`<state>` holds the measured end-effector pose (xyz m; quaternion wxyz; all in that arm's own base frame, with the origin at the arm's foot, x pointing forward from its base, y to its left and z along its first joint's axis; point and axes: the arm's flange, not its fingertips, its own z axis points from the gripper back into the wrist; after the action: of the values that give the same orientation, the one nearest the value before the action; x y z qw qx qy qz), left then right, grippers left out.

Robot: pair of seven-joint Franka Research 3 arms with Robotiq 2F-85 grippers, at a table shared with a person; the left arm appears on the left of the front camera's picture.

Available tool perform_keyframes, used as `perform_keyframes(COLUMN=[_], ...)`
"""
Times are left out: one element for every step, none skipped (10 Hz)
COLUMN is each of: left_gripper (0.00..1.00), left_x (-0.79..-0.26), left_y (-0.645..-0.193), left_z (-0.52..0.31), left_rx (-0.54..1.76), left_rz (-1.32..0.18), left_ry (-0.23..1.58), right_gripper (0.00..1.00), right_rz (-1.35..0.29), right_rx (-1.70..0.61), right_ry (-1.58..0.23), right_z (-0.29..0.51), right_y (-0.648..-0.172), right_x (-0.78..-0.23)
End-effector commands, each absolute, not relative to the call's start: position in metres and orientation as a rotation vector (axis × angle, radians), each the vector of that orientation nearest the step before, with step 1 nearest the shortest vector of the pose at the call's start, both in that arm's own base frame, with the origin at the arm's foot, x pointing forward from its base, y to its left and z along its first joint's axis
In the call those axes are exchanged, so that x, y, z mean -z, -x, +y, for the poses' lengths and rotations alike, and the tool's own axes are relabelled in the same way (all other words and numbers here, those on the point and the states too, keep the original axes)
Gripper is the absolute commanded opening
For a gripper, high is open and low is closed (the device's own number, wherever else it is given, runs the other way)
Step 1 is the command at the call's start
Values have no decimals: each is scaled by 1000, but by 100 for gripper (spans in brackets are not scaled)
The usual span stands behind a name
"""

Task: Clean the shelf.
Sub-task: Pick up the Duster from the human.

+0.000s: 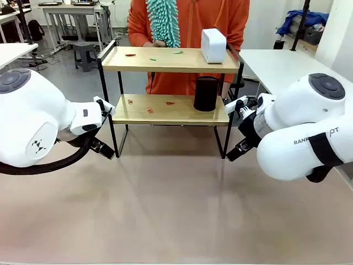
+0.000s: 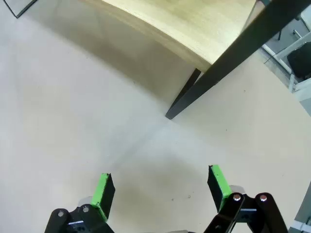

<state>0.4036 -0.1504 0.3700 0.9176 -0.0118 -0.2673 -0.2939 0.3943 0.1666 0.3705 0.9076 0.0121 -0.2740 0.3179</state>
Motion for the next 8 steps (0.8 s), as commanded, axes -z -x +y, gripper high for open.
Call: perform_keyframes(left_gripper=[100,100,100,100,100,100,100,100], left_x=[-370,-370,-370,-370,-370,-370,-370,-370], left_y=[-404,-404,-404,-404,-404,-404,-404,-404], left_z=[-150,-150,-150,-150,-150,-150,-150,-150], left_rx=[605,605,605,605,605,605,605,605], left_rz=[-550,-550,-550,-550,-550,-550,-550,-550], left_ry=[24,24,24,24,24,24,24,24], right_gripper=[100,100,100,100,100,100,100,100], right_rz=[-566,-566,-566,-566,-566,-566,-566,-566], right_rx=[-656,-656,-656,-656,-656,-656,-656,-656], right_ry=[-25,-25,-25,-25,-25,-25,-25,-25], right_z=[167,167,167,167,167,167,167,167], right_y=[-394,-394,-394,-394,-394,-394,-394,-394], right_x=[-371,-371,-371,-371,-371,-371,-371,-371])
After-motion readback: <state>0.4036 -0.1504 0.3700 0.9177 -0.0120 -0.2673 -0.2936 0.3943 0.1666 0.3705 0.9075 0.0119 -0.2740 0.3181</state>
